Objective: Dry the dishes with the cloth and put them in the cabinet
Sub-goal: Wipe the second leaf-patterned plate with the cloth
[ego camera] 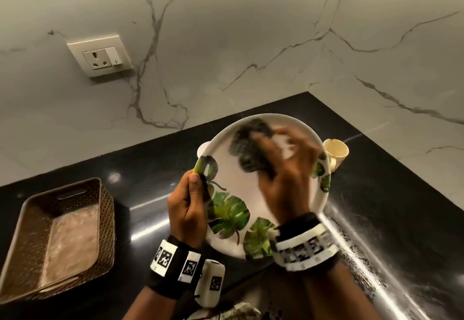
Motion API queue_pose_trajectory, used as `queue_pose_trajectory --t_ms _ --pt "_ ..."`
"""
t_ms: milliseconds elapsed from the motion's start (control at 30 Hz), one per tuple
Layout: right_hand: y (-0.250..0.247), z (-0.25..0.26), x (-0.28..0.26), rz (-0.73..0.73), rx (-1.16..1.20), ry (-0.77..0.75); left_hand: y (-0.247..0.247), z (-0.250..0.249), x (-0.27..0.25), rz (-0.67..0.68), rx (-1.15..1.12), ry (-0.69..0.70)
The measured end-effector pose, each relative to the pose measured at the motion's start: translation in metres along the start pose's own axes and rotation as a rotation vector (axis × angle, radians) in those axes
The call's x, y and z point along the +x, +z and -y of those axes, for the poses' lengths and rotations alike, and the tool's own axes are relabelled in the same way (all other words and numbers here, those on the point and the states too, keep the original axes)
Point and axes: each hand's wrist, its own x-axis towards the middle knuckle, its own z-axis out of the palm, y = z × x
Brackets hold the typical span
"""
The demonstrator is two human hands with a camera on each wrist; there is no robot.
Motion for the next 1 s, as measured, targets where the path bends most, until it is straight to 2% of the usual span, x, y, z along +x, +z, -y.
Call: queue_pose_trajectory --t_ms 100,200,300,400,500,567,633,700,733,800,933,1000 --pt "-0.015 -0.043 0.015 -0.075 -0.089 0.249 -0.004 -0.001 0.001 -0.083 -0.039 -0.044" --pt "-0.004 -0.039 0.005 -0.031 -0.019 0.281 0.001 -0.005 0.008 -0.081 -0.074 -0.027" --pt "0.017 0.006 -0.017 0.077 0.141 0.140 0.016 -0.006 0.016 -0.014 -0.135 -0.026" --pt "0.026 0.041 -0.036 0.270 0.323 -0.085 0.017 0.000 0.023 -0.046 -0.315 -0.133" --pt "0.020 0.037 -0.030 0.282 0.286 -0.176 0.010 -0.003 0.024 -0.105 -0.358 -0.212" --pt "0.014 0.016 -0.015 0.178 0.153 -0.102 0.004 -0.005 0.023 -0.131 -0.276 -0.180" --pt "0.005 -0.020 0.006 0.060 0.033 0.092 -0.002 -0.008 0.020 -0.155 -0.256 -0.159" --pt "-0.006 -0.049 0.021 0.045 -0.026 0.234 -0.007 -0.011 0.017 -0.179 -0.288 -0.144" --pt "-0.007 -0.054 0.024 0.073 -0.041 0.233 -0.007 -0.013 0.016 -0.186 -0.315 -0.148" --pt "0.001 -0.038 0.014 0.143 0.001 0.134 -0.001 -0.020 0.020 -0.201 -0.360 -0.173" --pt "0.024 0.037 -0.033 0.312 0.254 -0.145 0.009 -0.024 0.036 -0.277 -0.395 -0.227" --pt "0.029 0.045 -0.045 0.364 0.272 -0.247 0.005 -0.024 0.041 -0.310 -0.357 -0.220"
